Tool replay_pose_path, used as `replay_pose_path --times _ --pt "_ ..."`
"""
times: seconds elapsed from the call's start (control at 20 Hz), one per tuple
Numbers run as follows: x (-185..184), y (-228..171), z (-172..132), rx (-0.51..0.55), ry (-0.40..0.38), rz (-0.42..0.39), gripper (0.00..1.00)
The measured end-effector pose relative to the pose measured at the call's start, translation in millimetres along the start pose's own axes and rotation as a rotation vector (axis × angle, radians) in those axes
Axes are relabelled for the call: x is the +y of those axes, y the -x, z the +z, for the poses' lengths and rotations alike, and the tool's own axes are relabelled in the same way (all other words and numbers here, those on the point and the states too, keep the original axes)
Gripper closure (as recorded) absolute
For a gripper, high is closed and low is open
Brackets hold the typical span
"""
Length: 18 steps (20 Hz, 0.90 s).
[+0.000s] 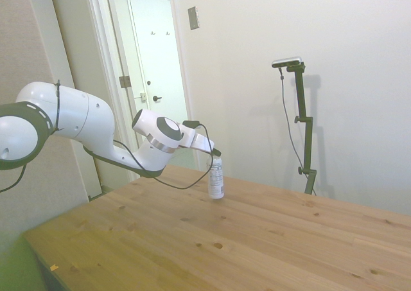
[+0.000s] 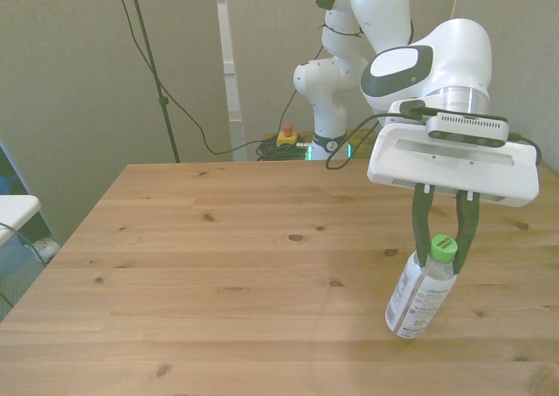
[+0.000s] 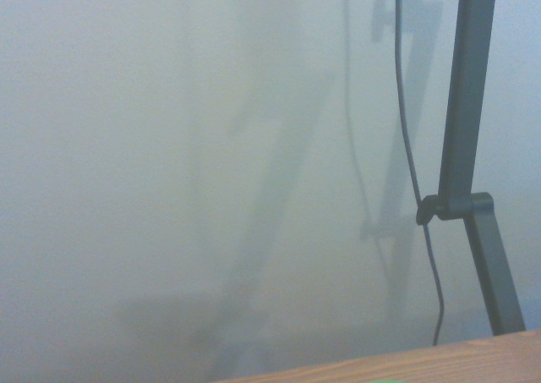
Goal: Stand the water bottle
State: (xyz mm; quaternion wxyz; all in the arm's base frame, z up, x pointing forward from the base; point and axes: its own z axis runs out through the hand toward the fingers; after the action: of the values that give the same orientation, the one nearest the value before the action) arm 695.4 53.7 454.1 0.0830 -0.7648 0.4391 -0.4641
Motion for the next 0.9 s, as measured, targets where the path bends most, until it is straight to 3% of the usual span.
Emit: replay_pose_path --times 0.2,0.25,0.9 --pt "8 3 -1 0.0 -0.016 0.005 1.0" --pt "10 2 -2 -0.002 -0.016 0.011 0.0" --pt "30 -2 -21 -0.026 0.008 0.036 0.0"
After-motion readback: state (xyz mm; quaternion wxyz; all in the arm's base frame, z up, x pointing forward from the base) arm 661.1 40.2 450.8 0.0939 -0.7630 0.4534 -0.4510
